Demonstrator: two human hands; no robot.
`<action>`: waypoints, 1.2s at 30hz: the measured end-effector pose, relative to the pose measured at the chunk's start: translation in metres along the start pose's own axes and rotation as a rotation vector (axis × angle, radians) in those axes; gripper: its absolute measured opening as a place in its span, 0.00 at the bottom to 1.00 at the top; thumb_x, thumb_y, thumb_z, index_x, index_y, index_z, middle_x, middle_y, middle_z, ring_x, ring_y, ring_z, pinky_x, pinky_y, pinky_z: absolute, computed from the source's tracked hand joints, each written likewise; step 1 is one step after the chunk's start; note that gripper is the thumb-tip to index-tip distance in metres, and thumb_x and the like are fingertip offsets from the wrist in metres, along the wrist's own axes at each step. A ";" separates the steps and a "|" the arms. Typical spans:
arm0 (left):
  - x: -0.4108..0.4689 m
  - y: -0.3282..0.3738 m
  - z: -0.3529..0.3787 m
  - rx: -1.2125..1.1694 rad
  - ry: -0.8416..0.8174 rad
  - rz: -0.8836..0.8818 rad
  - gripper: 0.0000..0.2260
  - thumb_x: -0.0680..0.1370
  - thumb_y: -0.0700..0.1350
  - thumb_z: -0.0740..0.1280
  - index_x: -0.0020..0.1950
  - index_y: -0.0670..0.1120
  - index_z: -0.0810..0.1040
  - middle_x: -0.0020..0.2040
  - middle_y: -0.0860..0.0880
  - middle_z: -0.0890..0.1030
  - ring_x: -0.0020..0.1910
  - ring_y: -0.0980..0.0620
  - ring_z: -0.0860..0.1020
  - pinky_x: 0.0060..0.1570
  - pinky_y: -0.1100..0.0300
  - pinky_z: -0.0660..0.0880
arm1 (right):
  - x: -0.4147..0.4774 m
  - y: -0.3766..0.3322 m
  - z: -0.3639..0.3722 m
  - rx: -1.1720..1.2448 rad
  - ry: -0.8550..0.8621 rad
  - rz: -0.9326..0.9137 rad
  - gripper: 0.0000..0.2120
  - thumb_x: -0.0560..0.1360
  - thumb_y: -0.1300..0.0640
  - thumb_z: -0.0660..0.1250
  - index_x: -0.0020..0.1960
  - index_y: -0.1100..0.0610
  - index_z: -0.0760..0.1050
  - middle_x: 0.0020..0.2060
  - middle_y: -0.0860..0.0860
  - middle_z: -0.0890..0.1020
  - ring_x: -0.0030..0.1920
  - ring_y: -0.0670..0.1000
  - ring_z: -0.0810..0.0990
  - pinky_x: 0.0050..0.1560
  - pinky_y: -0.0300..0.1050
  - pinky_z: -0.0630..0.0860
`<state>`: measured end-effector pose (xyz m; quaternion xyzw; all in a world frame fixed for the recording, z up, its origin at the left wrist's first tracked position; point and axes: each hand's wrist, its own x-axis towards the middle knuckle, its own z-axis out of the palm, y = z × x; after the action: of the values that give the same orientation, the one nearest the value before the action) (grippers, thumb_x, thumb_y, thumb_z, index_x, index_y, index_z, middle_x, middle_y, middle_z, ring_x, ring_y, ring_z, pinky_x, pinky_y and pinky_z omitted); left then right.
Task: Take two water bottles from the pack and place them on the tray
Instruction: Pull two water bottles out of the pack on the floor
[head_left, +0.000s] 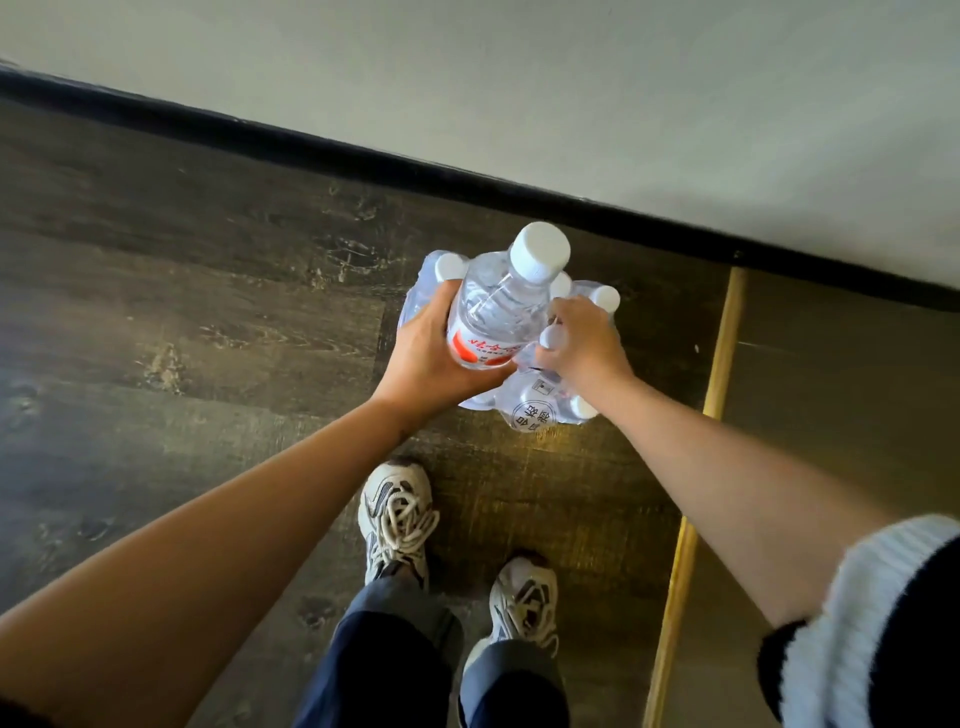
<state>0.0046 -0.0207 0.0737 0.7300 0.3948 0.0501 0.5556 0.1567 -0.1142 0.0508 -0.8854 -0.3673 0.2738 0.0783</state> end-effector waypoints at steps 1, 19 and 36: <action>0.000 0.004 0.000 0.012 -0.008 -0.005 0.29 0.61 0.53 0.78 0.56 0.57 0.66 0.44 0.68 0.73 0.43 0.78 0.73 0.40 0.84 0.68 | -0.007 -0.002 -0.011 0.052 0.015 0.008 0.12 0.68 0.62 0.71 0.50 0.60 0.74 0.52 0.58 0.78 0.51 0.56 0.76 0.50 0.49 0.74; -0.002 0.059 0.039 0.039 -0.152 0.073 0.33 0.62 0.56 0.77 0.62 0.57 0.64 0.55 0.60 0.75 0.48 0.66 0.75 0.40 0.81 0.66 | -0.094 -0.003 -0.154 0.229 0.167 -0.074 0.15 0.60 0.64 0.76 0.46 0.62 0.79 0.46 0.57 0.82 0.45 0.54 0.78 0.43 0.38 0.69; 0.018 0.039 0.049 -0.028 -0.097 0.004 0.30 0.60 0.54 0.78 0.57 0.55 0.68 0.47 0.60 0.77 0.43 0.69 0.76 0.38 0.79 0.71 | -0.056 0.059 -0.060 0.682 -0.114 0.108 0.34 0.57 0.62 0.79 0.59 0.53 0.69 0.54 0.49 0.76 0.60 0.52 0.74 0.65 0.57 0.72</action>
<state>0.0625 -0.0499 0.0822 0.7245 0.3655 0.0214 0.5840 0.1923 -0.1914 0.1051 -0.8097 -0.2112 0.4336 0.3342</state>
